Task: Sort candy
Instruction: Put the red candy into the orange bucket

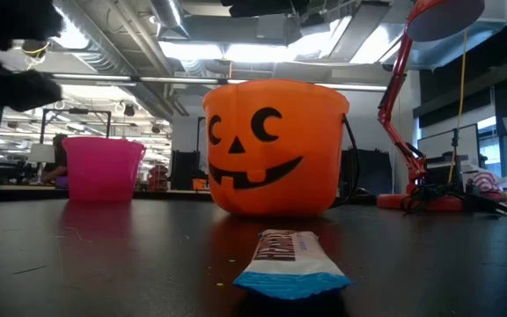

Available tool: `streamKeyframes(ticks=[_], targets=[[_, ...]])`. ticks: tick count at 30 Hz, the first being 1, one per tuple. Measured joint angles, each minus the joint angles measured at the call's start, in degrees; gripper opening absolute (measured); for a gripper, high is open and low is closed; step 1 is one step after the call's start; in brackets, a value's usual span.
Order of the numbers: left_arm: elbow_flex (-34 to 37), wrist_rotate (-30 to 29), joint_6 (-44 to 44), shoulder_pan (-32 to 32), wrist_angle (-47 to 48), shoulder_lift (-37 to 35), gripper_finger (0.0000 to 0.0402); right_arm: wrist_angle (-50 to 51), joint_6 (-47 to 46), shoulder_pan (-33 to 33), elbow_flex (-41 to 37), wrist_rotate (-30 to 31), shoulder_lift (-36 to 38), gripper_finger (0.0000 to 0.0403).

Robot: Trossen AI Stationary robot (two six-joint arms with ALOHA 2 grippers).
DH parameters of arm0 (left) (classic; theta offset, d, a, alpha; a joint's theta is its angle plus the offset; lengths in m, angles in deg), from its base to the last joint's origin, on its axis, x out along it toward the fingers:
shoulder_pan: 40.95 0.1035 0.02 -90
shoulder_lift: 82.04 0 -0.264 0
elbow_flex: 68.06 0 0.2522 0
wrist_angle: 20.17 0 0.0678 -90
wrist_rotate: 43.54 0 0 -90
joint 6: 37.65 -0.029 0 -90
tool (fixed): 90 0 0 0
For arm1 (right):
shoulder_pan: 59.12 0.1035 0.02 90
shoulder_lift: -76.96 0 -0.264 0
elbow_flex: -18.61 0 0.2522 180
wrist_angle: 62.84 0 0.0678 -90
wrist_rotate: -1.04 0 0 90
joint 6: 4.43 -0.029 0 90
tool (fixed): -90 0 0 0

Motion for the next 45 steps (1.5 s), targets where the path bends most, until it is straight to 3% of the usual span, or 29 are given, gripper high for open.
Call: streamKeyframes(ticks=[10,15,28,32,38,45], targets=[[-0.02,-0.72,18.32,-7.61,9.69,3.37,0.0208,0.00,-0.02,0.02,0.00,0.01,0.00,0.0191],[-0.02,-4.09,28.49,-10.24,9.67,3.37,0.0208,0.02,-0.02,0.02,0.00,-0.01,0.00,0.0191],[11.36,-0.35,44.46,-10.81,2.03,2.67,0.0201,0.20,-1.99,0.07,0.00,-5.56,0.00,0.0191],[10.68,-3.33,41.74,-10.92,2.91,2.80,0.0153,0.11,-1.99,0.07,0.00,-5.52,0.00,0.0191],[5.38,-11.52,36.54,-10.81,9.71,3.36,0.0017,0.08,-2.01,0.07,0.00,-5.48,0.00,0.0191],[-4.76,-24.20,36.29,-11.29,28.20,3.29,0.0001,-0.61,-2.01,0.04,0.02,-5.43,0.00,0.0191]])
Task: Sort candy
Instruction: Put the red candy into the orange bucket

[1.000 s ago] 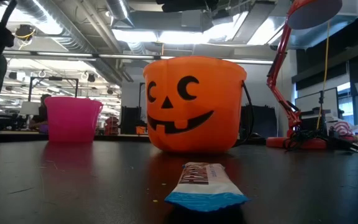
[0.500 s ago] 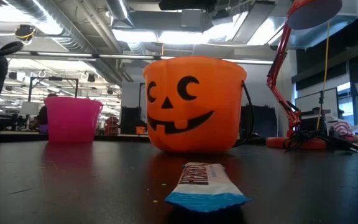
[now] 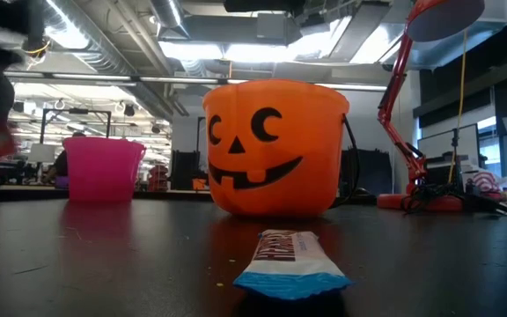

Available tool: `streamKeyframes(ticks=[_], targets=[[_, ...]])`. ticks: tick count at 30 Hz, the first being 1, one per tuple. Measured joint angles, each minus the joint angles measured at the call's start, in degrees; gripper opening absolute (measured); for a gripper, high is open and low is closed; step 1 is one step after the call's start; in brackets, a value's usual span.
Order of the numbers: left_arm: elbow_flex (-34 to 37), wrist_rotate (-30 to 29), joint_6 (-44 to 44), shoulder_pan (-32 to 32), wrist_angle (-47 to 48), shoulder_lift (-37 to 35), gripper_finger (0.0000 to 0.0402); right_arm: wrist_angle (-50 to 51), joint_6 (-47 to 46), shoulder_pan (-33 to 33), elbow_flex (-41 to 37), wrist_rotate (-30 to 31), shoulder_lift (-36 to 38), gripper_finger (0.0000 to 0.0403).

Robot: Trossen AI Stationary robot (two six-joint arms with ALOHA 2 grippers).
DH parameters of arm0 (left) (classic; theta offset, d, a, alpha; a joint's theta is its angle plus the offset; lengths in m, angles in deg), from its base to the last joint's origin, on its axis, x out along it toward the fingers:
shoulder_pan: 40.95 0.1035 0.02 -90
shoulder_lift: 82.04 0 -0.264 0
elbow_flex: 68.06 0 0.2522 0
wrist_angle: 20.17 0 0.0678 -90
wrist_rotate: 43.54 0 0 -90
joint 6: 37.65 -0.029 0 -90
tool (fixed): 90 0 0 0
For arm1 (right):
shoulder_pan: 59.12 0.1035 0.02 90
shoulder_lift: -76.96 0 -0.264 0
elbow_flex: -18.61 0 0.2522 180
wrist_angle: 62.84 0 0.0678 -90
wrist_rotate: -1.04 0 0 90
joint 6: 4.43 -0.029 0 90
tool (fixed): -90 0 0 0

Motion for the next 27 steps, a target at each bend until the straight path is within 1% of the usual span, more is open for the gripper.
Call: streamKeyframes(ticks=[2,4,6,8,12,14,15,19,21,23,25,27], targets=[[-3.14,-6.29,-0.48,0.00,4.14,-0.07,0.0000,-0.01,0.01,0.00,0.00,0.01,0.00,0.0191],[-5.87,-14.39,-1.67,0.00,6.69,-0.30,0.0000,-0.21,0.02,0.00,0.00,0.03,0.00,0.0191],[-8.26,-23.23,-4.51,0.13,6.57,-0.77,0.0000,0.29,0.21,0.00,0.24,0.04,0.00,0.0191],[-10.24,-30.13,-9.18,0.18,5.89,-1.41,0.0000,2.98,1.94,-0.02,1.73,0.59,0.28,0.0191],[-12.33,-40.62,-16.77,1.09,3.53,-3.65,0.0000,7.73,3.54,0.02,7.24,5.33,1.75,0.0191],[-12.33,-44.12,-20.04,2.01,1.88,-5.50,0.0000,9.01,4.15,0.00,9.85,7.07,1.99,0.0191],[-12.33,-44.85,-21.48,2.63,1.00,-6.38,0.0000,9.25,4.92,0.00,10.91,7.74,1.99,0.0191],[-12.33,-42.25,-28.56,6.23,-4.54,-9.95,0.0000,10.63,7.20,0.00,13.44,9.49,2.15,0.0191],[-12.33,-38.57,-35.44,7.80,-10.69,-11.48,0.0000,11.04,8.18,0.00,13.80,10.13,2.76,0.0191],[-11.51,-31.76,-46.20,9.51,-20.66,-12.65,0.0000,10.84,8.38,0.02,13.90,10.59,2.84,0.0191],[-9.47,-22.91,-58.18,11.73,-32.36,-13.47,0.0000,11.32,8.41,0.00,13.88,10.60,2.80,0.0191],[-6.78,-13.91,-67.89,14.75,-44.61,-13.97,0.0000,11.57,8.42,0.02,13.84,10.61,2.73,0.0191]])
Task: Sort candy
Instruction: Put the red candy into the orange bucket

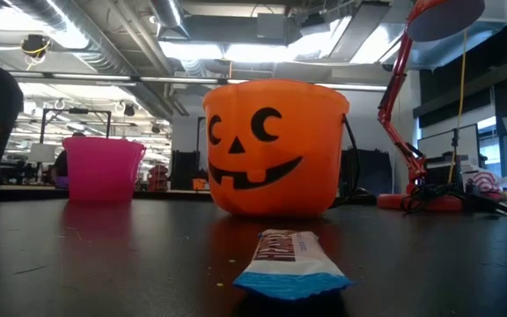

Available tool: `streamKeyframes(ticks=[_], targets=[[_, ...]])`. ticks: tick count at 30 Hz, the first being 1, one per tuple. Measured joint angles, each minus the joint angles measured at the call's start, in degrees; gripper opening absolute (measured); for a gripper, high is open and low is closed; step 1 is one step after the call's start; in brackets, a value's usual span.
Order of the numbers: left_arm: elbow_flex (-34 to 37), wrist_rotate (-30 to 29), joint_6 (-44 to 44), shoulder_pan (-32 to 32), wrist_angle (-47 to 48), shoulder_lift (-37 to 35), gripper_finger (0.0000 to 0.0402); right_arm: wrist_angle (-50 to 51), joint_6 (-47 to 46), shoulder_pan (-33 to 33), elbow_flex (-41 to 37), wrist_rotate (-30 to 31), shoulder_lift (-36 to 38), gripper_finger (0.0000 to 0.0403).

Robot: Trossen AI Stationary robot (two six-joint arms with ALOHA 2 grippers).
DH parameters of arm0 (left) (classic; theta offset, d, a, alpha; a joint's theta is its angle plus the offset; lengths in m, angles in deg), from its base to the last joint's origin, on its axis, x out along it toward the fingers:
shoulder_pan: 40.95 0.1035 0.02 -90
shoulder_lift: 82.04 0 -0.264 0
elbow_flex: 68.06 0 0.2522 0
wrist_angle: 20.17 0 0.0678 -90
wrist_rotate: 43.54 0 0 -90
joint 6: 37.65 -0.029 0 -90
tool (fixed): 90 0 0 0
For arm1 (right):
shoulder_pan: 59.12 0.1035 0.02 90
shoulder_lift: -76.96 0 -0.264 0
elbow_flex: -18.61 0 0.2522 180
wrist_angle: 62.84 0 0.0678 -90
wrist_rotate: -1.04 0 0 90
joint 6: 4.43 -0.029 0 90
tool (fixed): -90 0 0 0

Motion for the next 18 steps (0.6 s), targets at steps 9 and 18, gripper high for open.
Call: streamKeyframes(ticks=[9,18], targets=[[13.14,27.12,-4.10,21.20,-30.30,-0.16,0.0000,1.62,1.65,5.48,-0.03,11.03,1.61,0.0191],[20.09,43.19,0.88,31.56,-49.83,4.47,0.0002,2.74,2.51,7.85,-0.02,15.93,1.49,0.0191]])
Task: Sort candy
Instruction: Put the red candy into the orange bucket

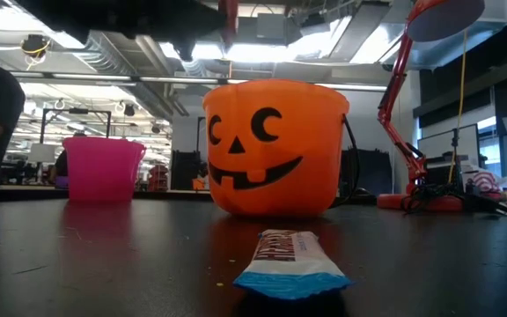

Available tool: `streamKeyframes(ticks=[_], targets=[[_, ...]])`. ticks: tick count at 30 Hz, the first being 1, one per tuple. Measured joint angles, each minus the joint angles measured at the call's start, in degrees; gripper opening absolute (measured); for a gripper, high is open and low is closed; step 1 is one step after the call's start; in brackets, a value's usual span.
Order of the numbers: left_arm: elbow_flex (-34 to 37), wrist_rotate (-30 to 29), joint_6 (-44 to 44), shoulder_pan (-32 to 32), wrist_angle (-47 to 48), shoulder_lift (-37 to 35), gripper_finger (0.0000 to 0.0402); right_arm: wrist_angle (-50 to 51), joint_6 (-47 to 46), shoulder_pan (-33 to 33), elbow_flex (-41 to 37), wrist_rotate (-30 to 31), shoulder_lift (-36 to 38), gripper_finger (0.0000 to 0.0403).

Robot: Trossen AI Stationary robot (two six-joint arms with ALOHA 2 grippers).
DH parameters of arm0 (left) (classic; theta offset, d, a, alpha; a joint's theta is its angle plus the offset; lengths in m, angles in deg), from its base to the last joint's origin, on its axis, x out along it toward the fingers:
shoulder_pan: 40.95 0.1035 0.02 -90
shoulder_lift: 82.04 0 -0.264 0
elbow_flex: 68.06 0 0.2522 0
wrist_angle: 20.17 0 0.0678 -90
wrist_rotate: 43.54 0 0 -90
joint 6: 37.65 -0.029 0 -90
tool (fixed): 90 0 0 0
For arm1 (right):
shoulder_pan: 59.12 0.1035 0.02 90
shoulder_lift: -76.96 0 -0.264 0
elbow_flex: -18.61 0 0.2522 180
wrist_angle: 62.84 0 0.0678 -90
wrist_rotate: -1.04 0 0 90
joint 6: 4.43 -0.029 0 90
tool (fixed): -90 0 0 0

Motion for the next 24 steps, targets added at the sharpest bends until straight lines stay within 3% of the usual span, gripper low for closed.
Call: streamKeyframes(ticks=[5,12,18,24], targets=[[-0.38,0.22,1.30,0.20,-2.60,4.90,0.0055,-0.51,0.04,0.04,0.00,-0.93,0.00,0.0191],[-0.48,-6.88,-1.76,0.22,-3.93,6.54,0.0178,-0.22,-0.03,0.04,0.00,-3.03,0.00,0.0191],[-0.59,-7.63,-2.10,-0.43,-0.96,0.42,0.0237,0.50,-0.18,0.04,0.00,-3.04,0.00,0.0191],[-0.65,-2.71,-9.35,-10.02,16.15,-12.82,0.0228,1.59,-1.88,0.27,0.00,-3.07,0.00,0.0191]])
